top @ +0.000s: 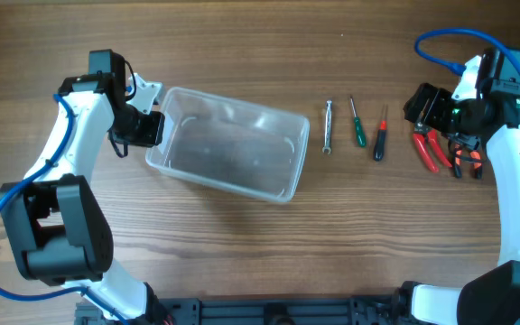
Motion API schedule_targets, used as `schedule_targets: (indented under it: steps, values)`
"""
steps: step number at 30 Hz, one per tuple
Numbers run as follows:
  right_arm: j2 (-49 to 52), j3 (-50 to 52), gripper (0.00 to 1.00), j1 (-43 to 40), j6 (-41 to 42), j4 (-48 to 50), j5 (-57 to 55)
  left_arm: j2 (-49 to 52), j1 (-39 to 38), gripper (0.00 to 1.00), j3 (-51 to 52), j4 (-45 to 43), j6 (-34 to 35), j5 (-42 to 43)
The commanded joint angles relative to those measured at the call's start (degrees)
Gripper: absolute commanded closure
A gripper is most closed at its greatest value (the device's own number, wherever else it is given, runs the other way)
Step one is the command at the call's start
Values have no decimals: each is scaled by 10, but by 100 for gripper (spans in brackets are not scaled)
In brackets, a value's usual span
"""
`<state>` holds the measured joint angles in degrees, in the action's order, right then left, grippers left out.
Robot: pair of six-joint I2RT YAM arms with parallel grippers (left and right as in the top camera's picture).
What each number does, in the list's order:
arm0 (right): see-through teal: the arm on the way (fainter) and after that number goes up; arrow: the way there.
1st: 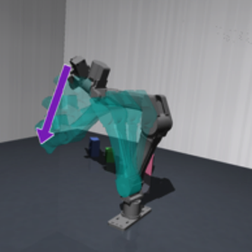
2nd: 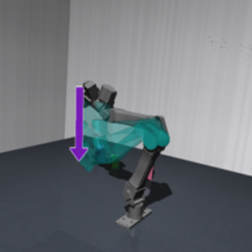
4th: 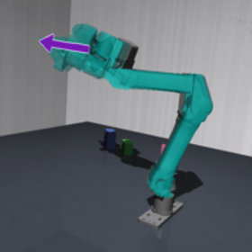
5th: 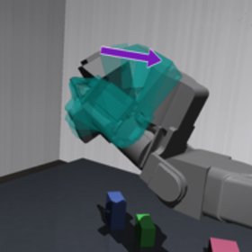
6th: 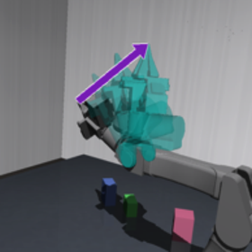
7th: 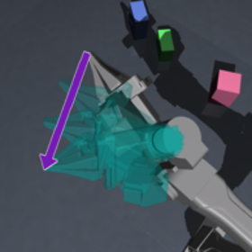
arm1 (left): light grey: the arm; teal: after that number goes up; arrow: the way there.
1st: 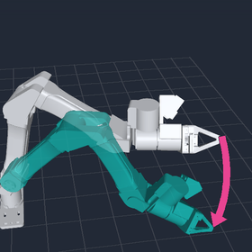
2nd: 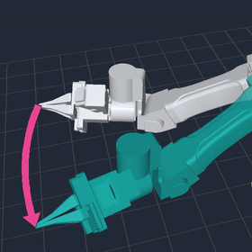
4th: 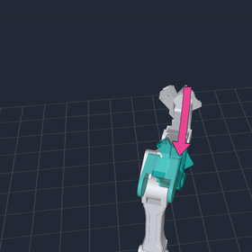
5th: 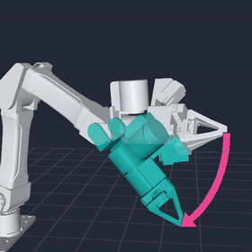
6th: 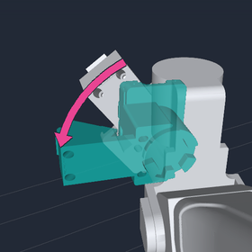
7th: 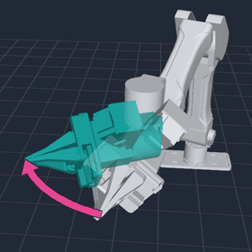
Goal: Pack container
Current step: 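Nudge the container's left edge to center it with the left gripper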
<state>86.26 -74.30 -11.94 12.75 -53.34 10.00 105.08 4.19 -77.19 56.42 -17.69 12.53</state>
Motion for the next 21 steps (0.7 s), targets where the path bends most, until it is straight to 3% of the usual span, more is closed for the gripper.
schedule_targets:
  steps: [1,8,14,21]
  values:
    - [4,-12,0,0,12,0,-10,0,-9,96,4,10,98,11]
    - [4,-12,0,0,11,0,-10,0,-83,96,4,26,149,8]
    - [4,-12,0,0,11,0,-10,0,-131,85,4,42,268,-62]
    - [4,-12,0,0,11,0,-10,0,-119,90,4,63,348,-82]
